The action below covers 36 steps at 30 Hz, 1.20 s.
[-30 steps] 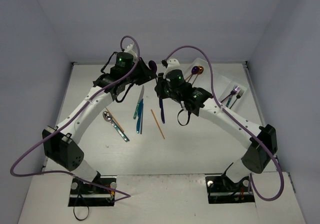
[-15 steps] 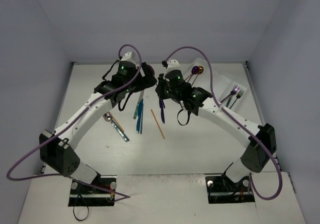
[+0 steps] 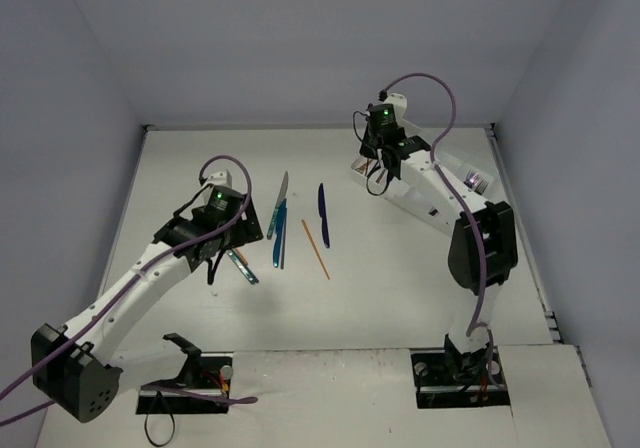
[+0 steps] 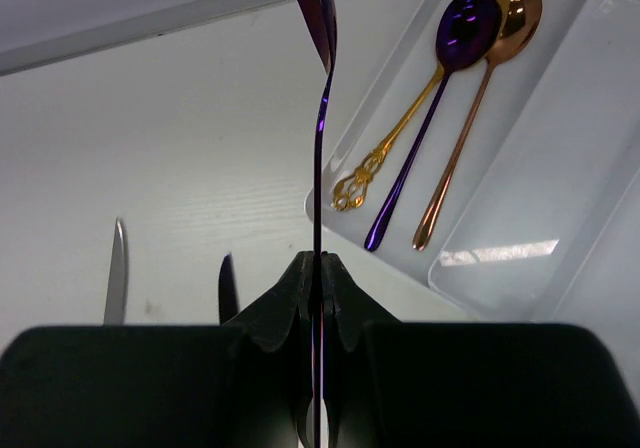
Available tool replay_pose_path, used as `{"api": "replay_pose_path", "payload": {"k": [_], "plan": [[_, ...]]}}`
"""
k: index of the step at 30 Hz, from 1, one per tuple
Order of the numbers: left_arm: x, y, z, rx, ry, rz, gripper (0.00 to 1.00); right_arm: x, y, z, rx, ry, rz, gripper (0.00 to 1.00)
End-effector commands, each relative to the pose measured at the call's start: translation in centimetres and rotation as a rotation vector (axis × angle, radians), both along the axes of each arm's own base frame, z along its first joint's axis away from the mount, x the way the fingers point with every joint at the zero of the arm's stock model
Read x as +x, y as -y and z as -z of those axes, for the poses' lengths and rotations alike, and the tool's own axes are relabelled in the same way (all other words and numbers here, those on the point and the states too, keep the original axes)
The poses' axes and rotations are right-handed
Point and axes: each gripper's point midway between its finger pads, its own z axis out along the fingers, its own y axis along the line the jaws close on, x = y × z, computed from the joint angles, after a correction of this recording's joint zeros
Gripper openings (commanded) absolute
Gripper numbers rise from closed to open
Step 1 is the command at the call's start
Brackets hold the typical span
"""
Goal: Sort the eating utensils into containers
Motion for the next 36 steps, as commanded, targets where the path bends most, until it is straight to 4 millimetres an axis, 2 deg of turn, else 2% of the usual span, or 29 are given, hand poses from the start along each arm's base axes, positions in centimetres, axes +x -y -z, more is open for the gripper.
{"api": "replay_pose_path", "payload": {"k": [1, 7, 10, 17, 21, 25, 28, 31, 33, 34, 35, 36], "plan": [[-1.4, -1.9, -1.7, -0.009, 0.049, -0.067, 0.72, 4.5, 1.3, -3.4, 0.033, 0.122, 0.08, 0.0], [-3.1, -3.0, -1.8, -0.015, 0.044, -0.092, 0.72, 8.9, 3.9, 0.0, 0.029, 0.102, 0.2, 0.0], [-3.9, -3.3, -1.2, -0.022, 0.021, -0.103, 0.72, 10.2, 5.2, 2.5, 0.017, 0.079, 0.254, 0.0], [-5.2, -3.4, 0.8, -0.042, -0.037, -0.129, 0.72, 12.2, 7.3, 6.0, 0.004, 0.052, 0.325, 0.01], [-5.6, -3.3, 1.7, -0.054, -0.066, -0.141, 0.72, 13.1, 8.0, 7.6, -0.009, 0.038, 0.336, 0.18], [-5.8, -3.4, 2.7, -0.058, -0.094, -0.159, 0.72, 13.8, 8.3, 7.2, -0.015, 0.052, 0.321, 0.4], [-5.7, -3.4, 3.4, -0.054, -0.127, -0.168, 0.72, 13.8, 8.1, 5.6, -0.006, 0.07, 0.298, 0.5], [-5.4, -3.7, 4.3, -0.04, -0.163, -0.189, 0.72, 13.0, 7.9, 2.0, 0.003, 0.11, 0.263, 0.52], [-5.1, -3.8, 5.0, -0.04, -0.183, -0.199, 0.72, 11.5, 7.9, -1.2, 0.016, 0.139, 0.236, 0.52], [-4.6, -3.9, 5.4, -0.05, -0.187, -0.207, 0.7, 10.7, 7.8, -3.4, 0.029, 0.166, 0.215, 0.52], [-4.0, -4.2, 5.8, -0.058, -0.187, -0.221, 0.67, 9.7, 7.8, -4.6, 0.034, 0.175, 0.198, 0.52], [-3.5, -4.6, 6.4, -0.061, -0.188, -0.24, 0.64, 8.5, 7.9, -4.6, 0.032, 0.161, 0.187, 0.52]]}}
